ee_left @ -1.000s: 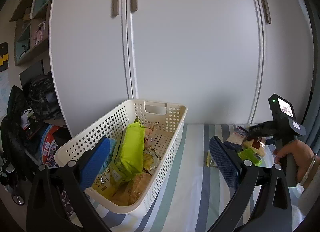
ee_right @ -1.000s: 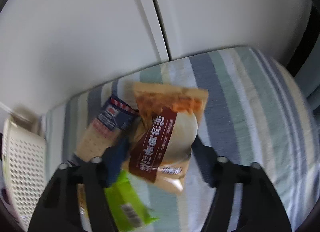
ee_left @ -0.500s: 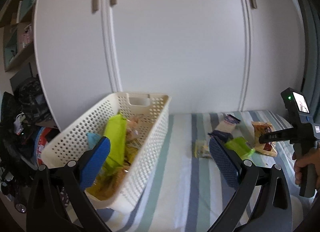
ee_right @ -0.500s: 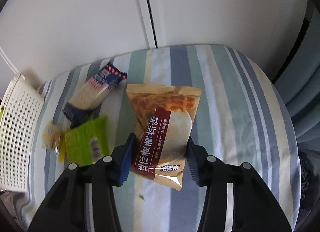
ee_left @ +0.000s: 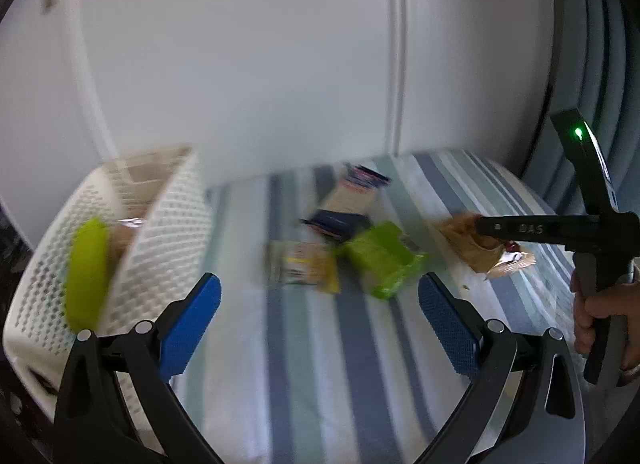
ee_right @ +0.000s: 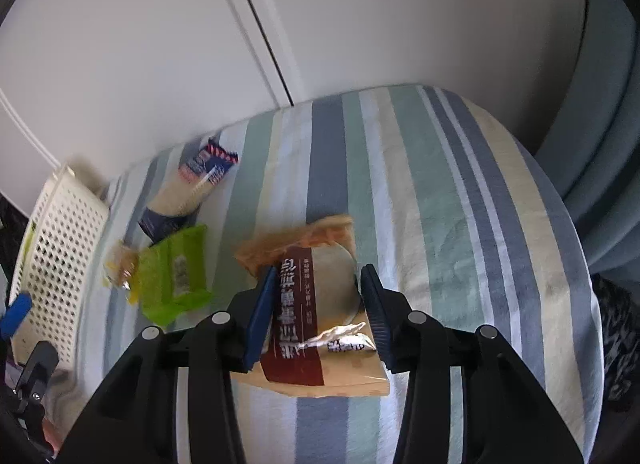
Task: Organize snacks
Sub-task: 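Grasp the small green pack with the left tool while the right holds the bread pack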
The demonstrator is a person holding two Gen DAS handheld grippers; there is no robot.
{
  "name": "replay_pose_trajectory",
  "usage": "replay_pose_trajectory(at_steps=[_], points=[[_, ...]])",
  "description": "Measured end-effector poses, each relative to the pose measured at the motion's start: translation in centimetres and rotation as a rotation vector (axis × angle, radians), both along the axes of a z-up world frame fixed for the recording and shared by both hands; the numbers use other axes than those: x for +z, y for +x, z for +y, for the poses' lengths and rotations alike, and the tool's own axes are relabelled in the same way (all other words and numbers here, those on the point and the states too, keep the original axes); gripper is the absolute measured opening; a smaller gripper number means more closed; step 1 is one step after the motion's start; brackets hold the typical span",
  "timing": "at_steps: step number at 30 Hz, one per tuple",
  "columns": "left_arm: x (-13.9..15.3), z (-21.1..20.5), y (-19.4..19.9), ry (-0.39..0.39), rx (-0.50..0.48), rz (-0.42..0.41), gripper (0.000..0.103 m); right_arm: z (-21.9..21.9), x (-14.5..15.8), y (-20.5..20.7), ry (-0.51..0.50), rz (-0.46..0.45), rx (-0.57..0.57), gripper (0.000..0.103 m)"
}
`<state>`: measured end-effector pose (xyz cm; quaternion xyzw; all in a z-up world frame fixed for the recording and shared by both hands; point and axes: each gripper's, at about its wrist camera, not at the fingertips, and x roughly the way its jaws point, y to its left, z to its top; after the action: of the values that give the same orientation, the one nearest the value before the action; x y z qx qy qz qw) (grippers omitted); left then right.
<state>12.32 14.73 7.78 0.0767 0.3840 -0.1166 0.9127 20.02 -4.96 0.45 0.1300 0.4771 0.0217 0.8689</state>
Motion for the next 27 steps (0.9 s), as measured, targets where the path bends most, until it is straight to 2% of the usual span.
replay_pose_trajectory(at_steps=[1, 3, 4, 5, 11, 14, 15, 17, 18, 20, 21, 22, 27], points=[[-0.3, -0.9, 0.6, 0.005, -0.017, 0.018, 0.1, -0.2, -0.1, 0.1, 0.004, 0.004, -0.013, 0.045], [-1.0, -2.2, 1.7, 0.002, -0.039, 0.055, 0.1, -0.7, -0.1, 0.2, 0.009, 0.015, -0.027, 0.054], [-1.3, -2.7, 2.4, -0.014, -0.045, 0.084, 0.1, -0.8, -0.1, 0.3, 0.003, 0.017, -0.023, 0.065], [-1.7, -3.0, 2.6, -0.039, -0.045, 0.107, 0.1, -0.7, -0.2, 0.4, -0.001, 0.015, -0.012, 0.07], [-2.6, -2.3, 5.7, -0.247, 0.012, 0.225, 0.1, 1.1, -1.3, 1.1, -0.1, 0.053, 0.066, 0.07], [-2.7, -1.8, 6.7, -0.324, 0.045, 0.262, 0.1, 1.5, -2.2, 1.7, -0.092, 0.092, 0.098, 0.07], [-2.8, -1.8, 6.9, -0.338, 0.054, 0.272, 0.1, 1.5, -2.2, 1.6, -0.09, 0.089, 0.095, 0.069], [-3.0, -2.1, 7.2, -0.352, 0.064, 0.293, 0.1, 1.4, -2.2, 1.6, -0.094, 0.084, 0.093, 0.055], [-3.2, -2.2, 7.4, -0.354, 0.069, 0.301, 0.097, 1.1, -2.1, 1.5, -0.094, 0.081, 0.081, 0.055], [-4.0, -2.9, 7.9, -0.362, 0.082, 0.338, 0.084, 0.7, -2.1, 1.4, -0.078, 0.076, 0.069, 0.053], [-4.5, -3.1, 8.0, -0.372, 0.084, 0.36, 0.074, 0.4, -2.2, 1.3, -0.073, 0.076, 0.057, 0.053], [-4.8, -3.1, 8.1, -0.387, 0.087, 0.388, 0.07, 0.1, -2.2, 1.2, -0.066, 0.076, 0.05, 0.053], [-4.8, -4.3, 8.5, -0.343, 0.117, 0.375, 0.07, -0.7, -2.3, 1.2, -0.03, 0.078, 0.046, 0.053]])
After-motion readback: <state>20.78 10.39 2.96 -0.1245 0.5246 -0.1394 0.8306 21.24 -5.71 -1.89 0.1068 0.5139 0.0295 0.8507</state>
